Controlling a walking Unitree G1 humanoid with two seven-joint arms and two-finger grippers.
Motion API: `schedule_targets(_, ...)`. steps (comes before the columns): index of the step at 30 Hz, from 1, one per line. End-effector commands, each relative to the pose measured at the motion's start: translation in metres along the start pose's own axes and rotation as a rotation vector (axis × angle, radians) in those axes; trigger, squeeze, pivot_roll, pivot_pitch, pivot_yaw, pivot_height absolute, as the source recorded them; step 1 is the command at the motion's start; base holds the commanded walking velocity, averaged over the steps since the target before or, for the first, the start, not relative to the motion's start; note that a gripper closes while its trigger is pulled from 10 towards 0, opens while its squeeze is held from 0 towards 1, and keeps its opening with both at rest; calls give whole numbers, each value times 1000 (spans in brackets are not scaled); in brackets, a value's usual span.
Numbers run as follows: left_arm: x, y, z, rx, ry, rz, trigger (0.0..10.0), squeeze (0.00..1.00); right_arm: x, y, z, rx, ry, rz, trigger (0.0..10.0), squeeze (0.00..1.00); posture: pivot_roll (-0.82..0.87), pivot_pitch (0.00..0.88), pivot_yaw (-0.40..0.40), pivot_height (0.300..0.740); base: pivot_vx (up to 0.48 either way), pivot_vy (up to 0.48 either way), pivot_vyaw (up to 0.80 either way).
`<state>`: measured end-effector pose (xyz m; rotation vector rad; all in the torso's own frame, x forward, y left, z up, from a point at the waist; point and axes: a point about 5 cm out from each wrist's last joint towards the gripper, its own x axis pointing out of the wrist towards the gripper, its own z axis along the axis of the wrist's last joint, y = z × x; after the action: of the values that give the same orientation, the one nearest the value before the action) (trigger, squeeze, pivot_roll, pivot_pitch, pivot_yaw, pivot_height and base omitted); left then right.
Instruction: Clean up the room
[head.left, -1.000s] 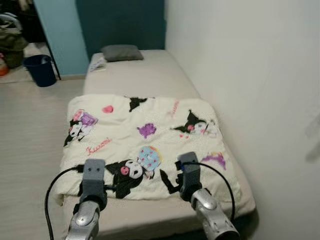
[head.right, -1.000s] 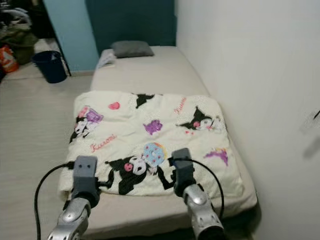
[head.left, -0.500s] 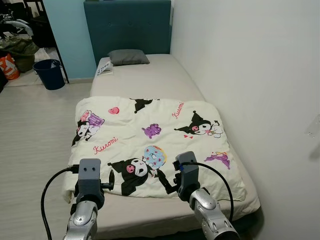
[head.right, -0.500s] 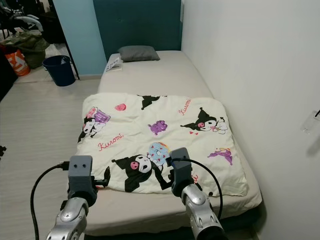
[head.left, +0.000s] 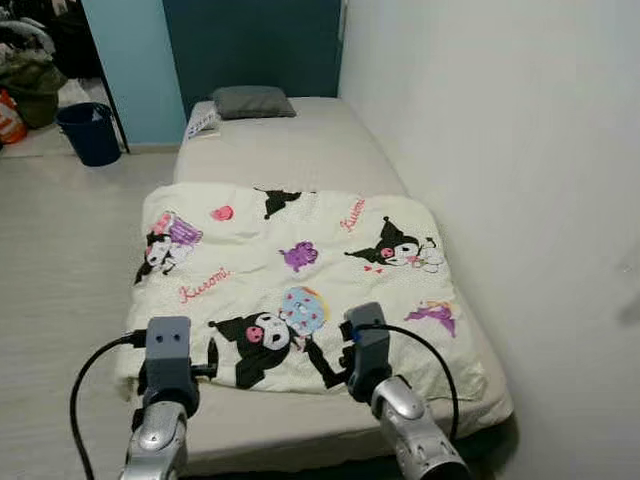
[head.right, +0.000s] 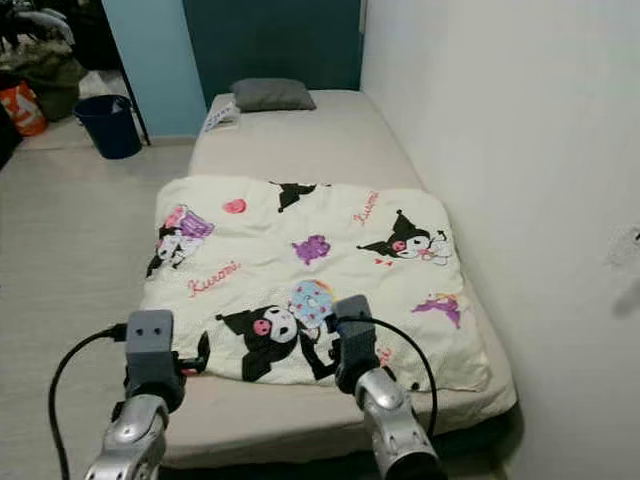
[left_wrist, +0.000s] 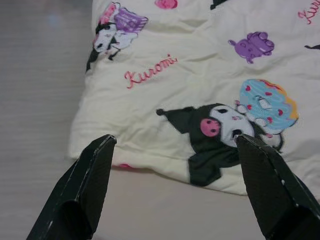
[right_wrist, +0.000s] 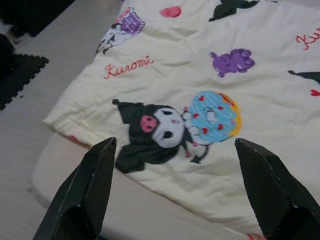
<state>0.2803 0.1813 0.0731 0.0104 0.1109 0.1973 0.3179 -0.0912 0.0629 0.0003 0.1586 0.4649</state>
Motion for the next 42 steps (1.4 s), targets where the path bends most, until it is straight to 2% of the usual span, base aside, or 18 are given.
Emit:
schedule_targets(1,-2,-3,-1,0,-3,-5,10000,0,-4,-5,-5,18,21,-16,10000,0,-37,154,-62,740,0,-480,0)
schedule_targets(6,-2,-2,1,-17,-17,18,10000,0,-5,-6,-5,16,19,-14,10000,0,-41,156,-65,740,0,-480,0)
schedule_targets(8,-3,0,2,-69,-20,34,10000,0,-5,-6,-4,16,17,-12,10000,0,-42,156,-67,740,0,-448,0)
schedule_targets(9,-3,0,2,-69,-20,34,10000,0,-5,-6,-4,16,17,-12,10000,0,-42,156,-67,740,0,-416,0)
schedule_targets(13,-6,-1,3,-115,-34,17,10000,0,-4,-6,-4,14,17,-6,10000,0,-42,161,-73,740,0,240,0)
schedule_targets(17,-7,-1,4,-125,-34,20,10000,0,-4,-5,-4,14,18,-2,10000,0,-42,161,-75,740,0,480,0)
schedule_targets(25,-9,2,4,-97,-59,34,10000,0,-4,-4,-4,16,17,4,10000,0,-40,160,-76,740,0,120,0)
schedule_targets(30,-7,6,7,-48,-80,37,10000,0,-4,-3,-4,22,16,2,10000,0,-37,153,-69,740,0,0,0)
schedule_targets(42,-3,3,3,-33,-51,-2,10000,0,-6,-5,-6,37,15,-3,10000,0,-39,139,-63,740,0,0,0)
